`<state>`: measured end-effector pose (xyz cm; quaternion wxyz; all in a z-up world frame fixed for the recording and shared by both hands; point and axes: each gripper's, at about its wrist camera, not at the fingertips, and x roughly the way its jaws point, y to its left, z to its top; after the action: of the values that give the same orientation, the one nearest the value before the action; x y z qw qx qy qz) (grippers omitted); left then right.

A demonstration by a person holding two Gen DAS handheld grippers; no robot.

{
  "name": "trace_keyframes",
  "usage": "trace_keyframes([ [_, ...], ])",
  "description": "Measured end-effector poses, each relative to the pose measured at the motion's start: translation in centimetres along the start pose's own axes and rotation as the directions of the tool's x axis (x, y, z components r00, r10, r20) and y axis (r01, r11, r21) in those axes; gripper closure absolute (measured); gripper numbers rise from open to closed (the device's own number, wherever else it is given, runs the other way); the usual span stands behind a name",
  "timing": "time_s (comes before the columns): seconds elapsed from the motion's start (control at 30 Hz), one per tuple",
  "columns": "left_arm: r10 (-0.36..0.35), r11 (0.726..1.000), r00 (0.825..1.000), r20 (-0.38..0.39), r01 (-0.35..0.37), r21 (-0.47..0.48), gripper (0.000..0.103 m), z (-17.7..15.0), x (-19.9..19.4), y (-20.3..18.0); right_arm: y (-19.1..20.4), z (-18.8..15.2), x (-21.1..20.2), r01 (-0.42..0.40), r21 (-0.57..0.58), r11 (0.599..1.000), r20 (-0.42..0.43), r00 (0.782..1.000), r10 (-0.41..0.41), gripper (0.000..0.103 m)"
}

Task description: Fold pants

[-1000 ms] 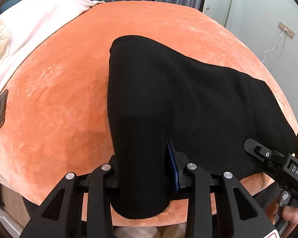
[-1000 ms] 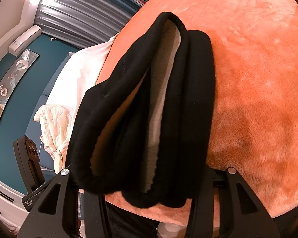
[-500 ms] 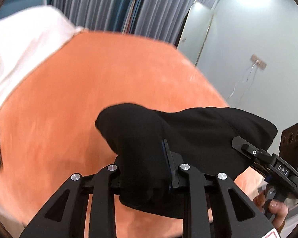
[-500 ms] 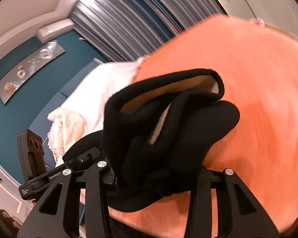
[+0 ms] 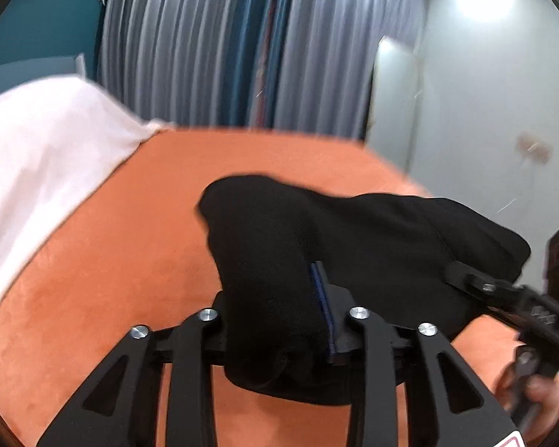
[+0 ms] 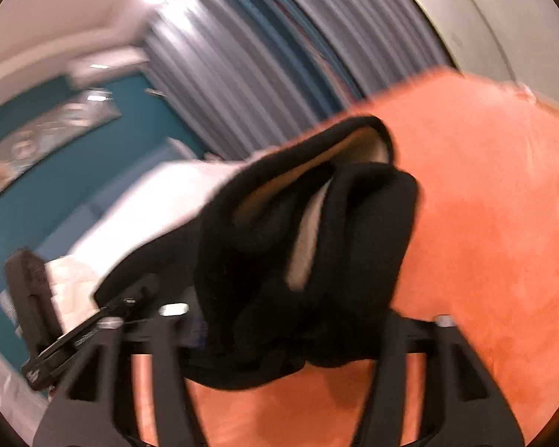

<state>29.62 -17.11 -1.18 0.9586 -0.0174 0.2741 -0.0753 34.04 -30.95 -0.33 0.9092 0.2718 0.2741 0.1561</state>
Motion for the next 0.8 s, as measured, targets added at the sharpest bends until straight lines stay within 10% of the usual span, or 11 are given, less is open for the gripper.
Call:
trace_keyframes([
  [0.13,0.187,0.982,0.955,-0.23,-0.18,0.053,0.061,-6.7,7.6,2.6,-8.0,-4.4,4.2,0.253,0.122,0.96,-0.177,0.957,-0.23,0.027],
  [0.27,0.18,0.983,0.978,-0.103,-0.175,0.052,0.059,-8.8,2.2,4.1,-8.7,-6.2,-2.5,0.27,0.064,0.961,-0.034,0.963,-0.269,0.037],
  [0.4,0.153,0.988,0.988,-0.018,-0.152,0.041,0.059,-5.8,-1.4,2.5,-3.6,-3.9,-4.8,0.244,-0.128,0.961,0.036,0.97,-0.242,0.084],
  [0.6,0.104,0.994,0.983,-0.152,-0.099,0.041,0.05,-1.2,5.6,-1.7,4.1,-1.5,4.2,0.212,-0.34,0.916,-0.065,0.967,-0.248,0.087],
  [0.7,0.175,0.983,0.951,-0.256,-0.156,0.093,0.049,-3.4,11.0,-1.1,-0.9,-3.0,10.4,0.33,-0.369,0.869,-0.187,0.889,-0.417,0.097],
  [0.8,0.247,0.945,0.96,-0.132,-0.209,0.252,0.048,-5.3,11.0,-2.9,-2.8,-2.7,9.3,0.246,-0.247,0.937,-0.178,0.939,-0.294,0.101],
])
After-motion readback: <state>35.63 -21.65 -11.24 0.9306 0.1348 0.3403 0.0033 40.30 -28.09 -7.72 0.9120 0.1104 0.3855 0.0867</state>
